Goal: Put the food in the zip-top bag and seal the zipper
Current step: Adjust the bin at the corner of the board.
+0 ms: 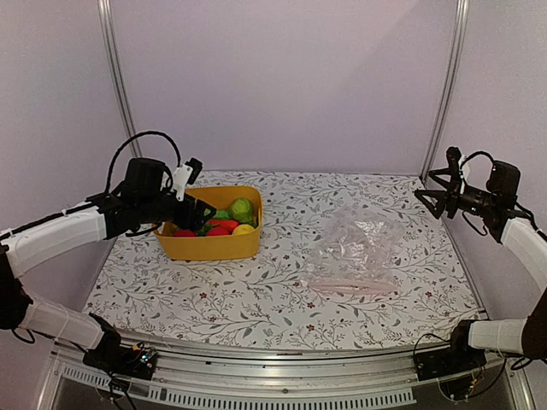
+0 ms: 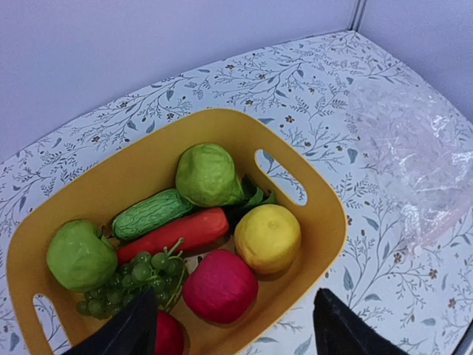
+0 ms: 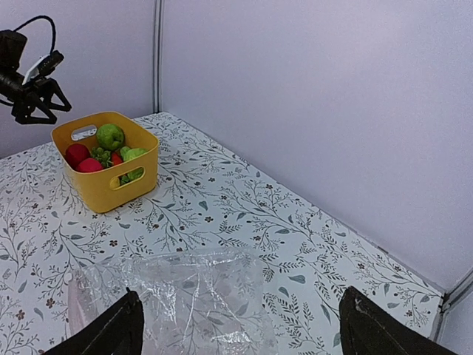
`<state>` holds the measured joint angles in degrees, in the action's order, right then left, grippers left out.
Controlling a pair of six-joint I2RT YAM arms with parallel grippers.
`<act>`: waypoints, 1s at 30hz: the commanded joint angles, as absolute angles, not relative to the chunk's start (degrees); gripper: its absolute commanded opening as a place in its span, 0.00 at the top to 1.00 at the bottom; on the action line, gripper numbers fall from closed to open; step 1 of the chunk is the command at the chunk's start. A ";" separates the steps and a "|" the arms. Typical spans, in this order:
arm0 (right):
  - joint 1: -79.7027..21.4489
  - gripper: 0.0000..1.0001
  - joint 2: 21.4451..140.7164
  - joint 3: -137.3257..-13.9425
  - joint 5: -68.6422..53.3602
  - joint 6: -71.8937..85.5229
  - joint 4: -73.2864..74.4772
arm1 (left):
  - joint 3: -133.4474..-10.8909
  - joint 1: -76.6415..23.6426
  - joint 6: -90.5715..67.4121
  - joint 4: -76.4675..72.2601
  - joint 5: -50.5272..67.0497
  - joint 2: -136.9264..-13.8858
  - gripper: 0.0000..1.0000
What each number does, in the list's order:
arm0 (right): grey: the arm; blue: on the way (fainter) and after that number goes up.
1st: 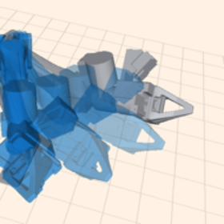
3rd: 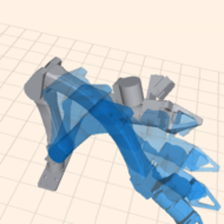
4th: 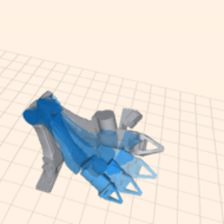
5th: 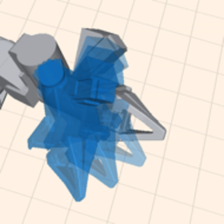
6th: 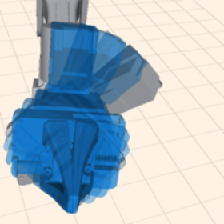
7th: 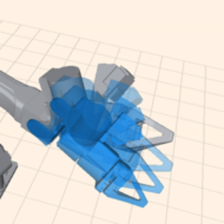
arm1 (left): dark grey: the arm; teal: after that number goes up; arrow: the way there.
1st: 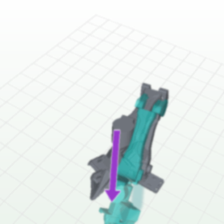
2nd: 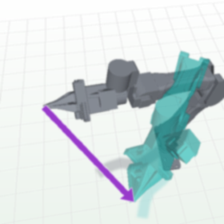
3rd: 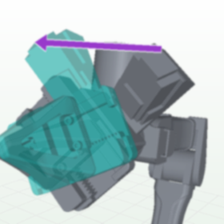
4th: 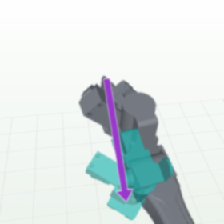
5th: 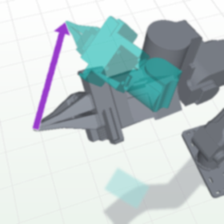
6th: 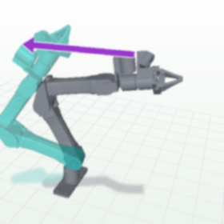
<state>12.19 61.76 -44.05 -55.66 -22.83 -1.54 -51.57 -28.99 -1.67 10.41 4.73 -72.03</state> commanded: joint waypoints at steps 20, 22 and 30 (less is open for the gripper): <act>12.51 0.11 61.11 -44.65 -58.92 -25.80 2.73 | -56.48 -37.54 3.47 25.87 -0.50 -84.99 0.23; 12.54 0.11 61.12 -44.65 -58.97 -25.82 2.83 | -58.00 -39.32 3.35 27.60 0.22 -85.77 0.27; 12.53 0.12 61.52 -44.82 -59.04 -26.13 3.13 | -63.02 -46.09 1.23 30.77 11.34 -89.11 0.39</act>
